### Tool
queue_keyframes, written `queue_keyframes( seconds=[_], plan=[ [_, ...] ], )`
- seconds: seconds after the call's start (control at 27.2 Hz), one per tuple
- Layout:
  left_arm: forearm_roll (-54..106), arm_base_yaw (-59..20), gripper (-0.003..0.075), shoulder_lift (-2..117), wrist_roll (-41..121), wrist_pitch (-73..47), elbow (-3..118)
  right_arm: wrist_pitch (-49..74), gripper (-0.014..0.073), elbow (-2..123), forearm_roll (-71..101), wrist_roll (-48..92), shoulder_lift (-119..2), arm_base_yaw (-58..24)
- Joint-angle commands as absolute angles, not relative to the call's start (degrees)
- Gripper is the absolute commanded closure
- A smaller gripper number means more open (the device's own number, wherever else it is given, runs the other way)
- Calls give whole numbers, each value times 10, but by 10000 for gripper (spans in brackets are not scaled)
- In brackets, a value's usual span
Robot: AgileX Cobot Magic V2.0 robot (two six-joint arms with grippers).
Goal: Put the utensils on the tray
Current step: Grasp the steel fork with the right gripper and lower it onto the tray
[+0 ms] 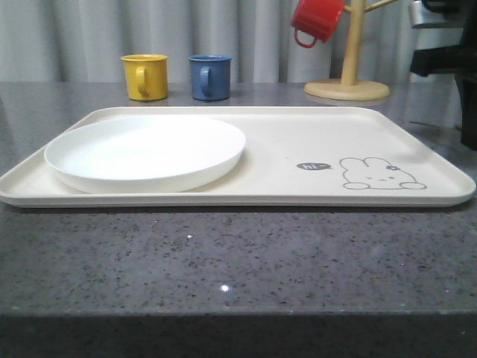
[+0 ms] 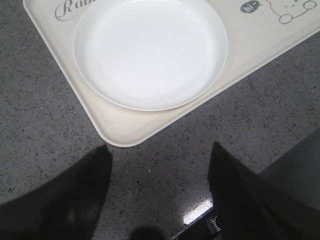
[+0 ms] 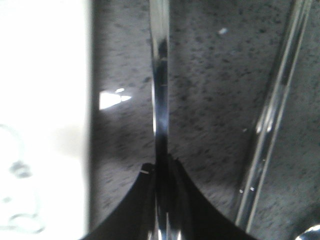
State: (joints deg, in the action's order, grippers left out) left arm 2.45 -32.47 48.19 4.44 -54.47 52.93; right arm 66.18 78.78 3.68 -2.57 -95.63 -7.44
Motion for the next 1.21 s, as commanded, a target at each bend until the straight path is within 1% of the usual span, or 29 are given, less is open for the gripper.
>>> queue_keyframes(
  seconds=[0.0, 0.18, 0.44, 0.66, 0.88, 1.03, 1.18],
  plan=[
    [31, -329, 298, 483, 39, -511, 544, 682, 607, 831, 73, -23, -920, -105],
    [31, -329, 297, 483, 39, -511, 544, 675, 607, 856, 90, -30, -926, -164],
    [31, -329, 298, 483, 39, -511, 544, 653, 607, 887, 91, -106, -959, -228],
    [31, -329, 298, 483, 39, -511, 544, 621, 607, 904, 89, -189, -1000, -258],
    [31, -329, 297, 483, 39, -511, 544, 579, 605, 905, 90, -254, -1030, -263],
    [31, -329, 298, 483, 39, -511, 544, 571, 579, 905, 89, -281, -1043, -263],
    [31, -329, 298, 483, 39, -511, 544, 559, 505, 905, 90, -290, -1047, -263]
  ],
)
